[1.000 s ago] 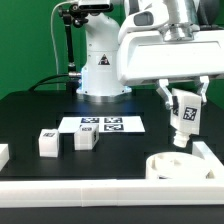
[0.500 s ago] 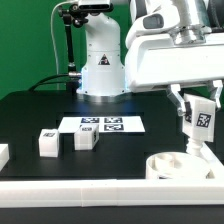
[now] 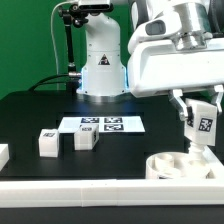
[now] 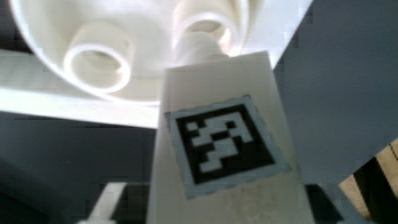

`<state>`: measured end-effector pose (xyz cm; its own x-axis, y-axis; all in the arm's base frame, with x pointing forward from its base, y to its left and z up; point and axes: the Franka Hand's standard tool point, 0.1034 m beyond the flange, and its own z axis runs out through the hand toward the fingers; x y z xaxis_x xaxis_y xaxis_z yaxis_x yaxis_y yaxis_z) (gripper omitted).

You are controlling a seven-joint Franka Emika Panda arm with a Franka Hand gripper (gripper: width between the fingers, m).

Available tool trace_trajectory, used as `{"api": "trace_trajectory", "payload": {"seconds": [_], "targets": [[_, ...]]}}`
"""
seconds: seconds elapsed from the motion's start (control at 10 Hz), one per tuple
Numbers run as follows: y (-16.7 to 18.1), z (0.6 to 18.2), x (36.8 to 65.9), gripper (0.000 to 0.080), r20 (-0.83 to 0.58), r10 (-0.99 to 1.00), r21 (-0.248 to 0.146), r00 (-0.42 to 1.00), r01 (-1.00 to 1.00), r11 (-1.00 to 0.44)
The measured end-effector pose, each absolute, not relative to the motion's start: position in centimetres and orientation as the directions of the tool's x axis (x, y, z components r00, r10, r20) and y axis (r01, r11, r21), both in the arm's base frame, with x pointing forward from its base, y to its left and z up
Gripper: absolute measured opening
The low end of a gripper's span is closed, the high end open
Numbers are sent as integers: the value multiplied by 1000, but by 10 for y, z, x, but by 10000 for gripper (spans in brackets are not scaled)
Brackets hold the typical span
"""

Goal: Assemble stool

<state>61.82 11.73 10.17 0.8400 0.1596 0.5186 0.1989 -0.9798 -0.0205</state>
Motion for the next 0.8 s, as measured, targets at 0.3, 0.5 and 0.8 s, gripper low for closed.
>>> {"api": "trace_trajectory", "payload": {"seconds": [0.3,0.5,0.8], "targets": [[119,98,621,328,516,167,-19,840,206,-978],[119,97,621,328,515,167,-19,841,206,-978],[117,94,621,328,513,175,-13,840,212,-977]]}}
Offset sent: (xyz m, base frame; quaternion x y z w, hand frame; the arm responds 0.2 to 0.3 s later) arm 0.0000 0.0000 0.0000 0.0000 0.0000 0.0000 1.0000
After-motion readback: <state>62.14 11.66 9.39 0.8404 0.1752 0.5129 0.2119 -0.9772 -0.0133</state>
